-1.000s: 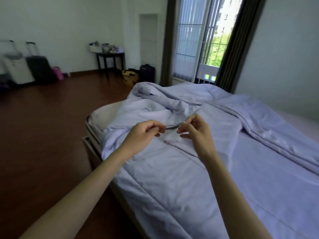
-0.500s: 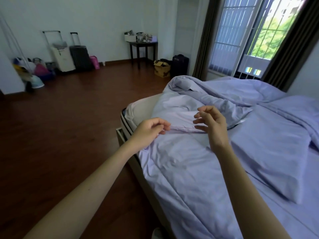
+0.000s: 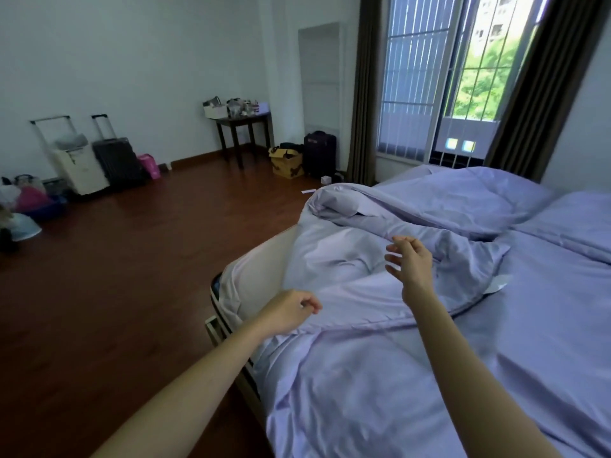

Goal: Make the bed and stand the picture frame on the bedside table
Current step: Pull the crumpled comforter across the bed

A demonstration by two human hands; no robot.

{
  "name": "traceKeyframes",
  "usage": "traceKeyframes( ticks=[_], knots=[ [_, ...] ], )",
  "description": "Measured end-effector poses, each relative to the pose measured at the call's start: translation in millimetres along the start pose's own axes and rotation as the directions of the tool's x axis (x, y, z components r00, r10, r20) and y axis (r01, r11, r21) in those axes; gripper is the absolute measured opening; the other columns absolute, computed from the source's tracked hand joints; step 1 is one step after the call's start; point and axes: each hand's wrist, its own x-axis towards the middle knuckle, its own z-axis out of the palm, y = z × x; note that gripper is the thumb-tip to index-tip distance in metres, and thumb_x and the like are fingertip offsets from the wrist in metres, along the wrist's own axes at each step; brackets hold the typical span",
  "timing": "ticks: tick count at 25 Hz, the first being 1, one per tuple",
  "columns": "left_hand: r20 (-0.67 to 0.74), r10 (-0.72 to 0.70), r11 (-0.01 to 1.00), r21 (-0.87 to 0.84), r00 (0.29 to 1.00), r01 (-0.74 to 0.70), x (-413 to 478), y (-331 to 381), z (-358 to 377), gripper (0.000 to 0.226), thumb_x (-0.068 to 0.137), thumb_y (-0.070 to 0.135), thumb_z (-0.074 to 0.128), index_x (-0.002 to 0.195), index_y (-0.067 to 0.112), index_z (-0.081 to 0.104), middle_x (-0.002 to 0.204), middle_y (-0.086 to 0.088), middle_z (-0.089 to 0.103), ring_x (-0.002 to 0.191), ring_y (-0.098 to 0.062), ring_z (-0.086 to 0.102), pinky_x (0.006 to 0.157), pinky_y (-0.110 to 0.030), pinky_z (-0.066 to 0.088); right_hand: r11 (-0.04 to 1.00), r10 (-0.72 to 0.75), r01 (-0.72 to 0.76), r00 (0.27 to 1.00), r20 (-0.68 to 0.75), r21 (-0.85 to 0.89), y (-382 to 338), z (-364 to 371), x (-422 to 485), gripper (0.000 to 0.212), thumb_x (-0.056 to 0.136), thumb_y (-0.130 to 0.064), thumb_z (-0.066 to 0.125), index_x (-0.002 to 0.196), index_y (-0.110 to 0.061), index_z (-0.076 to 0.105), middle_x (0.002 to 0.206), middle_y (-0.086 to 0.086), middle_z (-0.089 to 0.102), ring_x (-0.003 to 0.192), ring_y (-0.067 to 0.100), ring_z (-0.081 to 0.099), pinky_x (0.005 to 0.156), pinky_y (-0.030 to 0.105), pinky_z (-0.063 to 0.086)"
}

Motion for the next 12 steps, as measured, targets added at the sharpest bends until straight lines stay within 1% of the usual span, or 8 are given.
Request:
traceKeyframes(
  ticks=[1, 2, 3, 4, 6, 8, 10, 12],
  knots=[
    [0.011, 0.003, 1.0, -0.002, 1.0, -0.003, 13.5, -6.3, 1.4, 0.022, 0.09, 0.01, 0.053, 0.102, 0.015, 0.071, 0.088, 0.008, 0.068, 0.066, 0.015, 0.058, 0.08, -0.019, 0.047, 1.0, 0.022, -0.022, 1.0, -0.013, -0.014, 8.0, 3.0, 11.1, 0.011, 0.091, -0.022, 0.056, 0.082, -0.015, 0.057, 0.08, 0.003, 0.061, 0.072, 0.02, 0.059, 0.067, 0.032, 0.049],
    [0.037, 0.01, 1.0, 0.027, 0.999, -0.011, 27.9, -14.3, 5.2, 0.021, 0.089, 0.015, 0.055, 0.104, 0.019, 0.07, 0.09, 0.009, 0.068, 0.073, 0.012, 0.06, 0.083, -0.021, 0.048, 0.998, 0.048, -0.049, 0.999, -0.02, -0.036, 18.0, 4.5, 20.8, 0.011, 0.092, -0.022, 0.055, 0.084, -0.015, 0.056, 0.079, 0.003, 0.061, 0.072, 0.02, 0.059, 0.068, 0.033, 0.048],
    [0.081, 0.022, 0.994, 0.109, 0.996, -0.031, 45.6, -23.3, 10.4, 0.023, 0.088, 0.021, 0.057, 0.108, 0.023, 0.067, 0.099, 0.009, 0.068, 0.086, 0.004, 0.063, 0.087, -0.023, 0.048, 0.995, 0.078, -0.08, 0.996, -0.036, -0.057, 30.7, 4.5, 31.8, 0.01, 0.092, -0.022, 0.055, 0.087, -0.013, 0.056, 0.08, 0.004, 0.061, 0.072, 0.019, 0.059, 0.069, 0.033, 0.048],
    [0.121, 0.061, 0.966, 0.242, 0.991, -0.089, 62.2, -32.3, 16.7, 0.029, 0.087, 0.027, 0.057, 0.116, 0.025, 0.063, 0.111, 0.007, 0.066, 0.101, -0.008, 0.062, 0.092, -0.026, 0.047, 0.99, 0.112, -0.117, 0.992, -0.066, -0.073, 44.9, 2.4, 41.2, 0.011, 0.093, -0.022, 0.054, 0.091, -0.012, 0.056, 0.081, 0.004, 0.061, 0.072, 0.019, 0.059, 0.069, 0.033, 0.048],
    [0.166, 0.181, 0.81, 0.533, 0.969, -0.242, 93.4, -50.4, 32.3, 0.048, 0.085, 0.036, 0.056, 0.131, 0.028, 0.049, 0.131, 0.002, 0.053, 0.121, -0.021, 0.051, 0.099, -0.033, 0.041, 0.974, 0.189, -0.208, 0.965, -0.181, -0.093, 78.7, -8.4, 56.5, 0.012, 0.093, -0.022, 0.053, 0.096, -0.011, 0.057, 0.083, 0.004, 0.062, 0.073, 0.02, 0.059, 0.067, 0.032, 0.048],
    [0.231, 0.228, 0.695, 0.641, 0.946, -0.324, 127.0, -70.3, 51.1, 0.069, 0.081, 0.046, 0.058, 0.143, 0.028, 0.034, 0.144, -0.003, 0.04, 0.131, -0.023, 0.041, 0.104, -0.036, 0.034, 0.95, 0.261, -0.303, 0.906, -0.334, -0.08, 115.1, -25.1, 68.8, 0.011, 0.093, -0.019, 0.051, 0.097, -0.01, 0.057, 0.083, 0.005, 0.061, 0.071, 0.019, 0.057, 0.062, 0.029, 0.044],
    [0.345, 0.192, 0.642, 0.664, 0.919, -0.383, 160.7, -91.0, 70.6, 0.088, 0.077, 0.052, 0.06, 0.149, 0.029, 0.015, 0.156, -0.01, 0.017, 0.141, -0.03, 0.025, 0.109, -0.042, 0.029, 0.908, 0.324, -0.409, 0.825, -0.464, -0.093, 151.0, -39.2, 70.4, 0.01, 0.092, -0.016, 0.049, 0.097, -0.011, 0.056, 0.084, 0.005, 0.059, 0.072, 0.02, 0.054, 0.061, 0.027, 0.04],
    [0.429, 0.171, 0.605, 0.665, 0.887, -0.438, 191.6, -112.4, 85.6, 0.099, 0.076, 0.055, 0.062, 0.15, 0.033, 0.0, 0.159, -0.014, -0.004, 0.143, -0.038, 0.015, 0.107, -0.048, 0.03, 0.864, 0.371, -0.496, 0.743, -0.557, -0.086, 187.8, -37.9, 61.9, 0.008, 0.092, -0.011, 0.046, 0.087, -0.012, 0.053, 0.081, 0.007, 0.052, 0.068, 0.02, 0.049, 0.058, 0.025, 0.035]
  ],
)
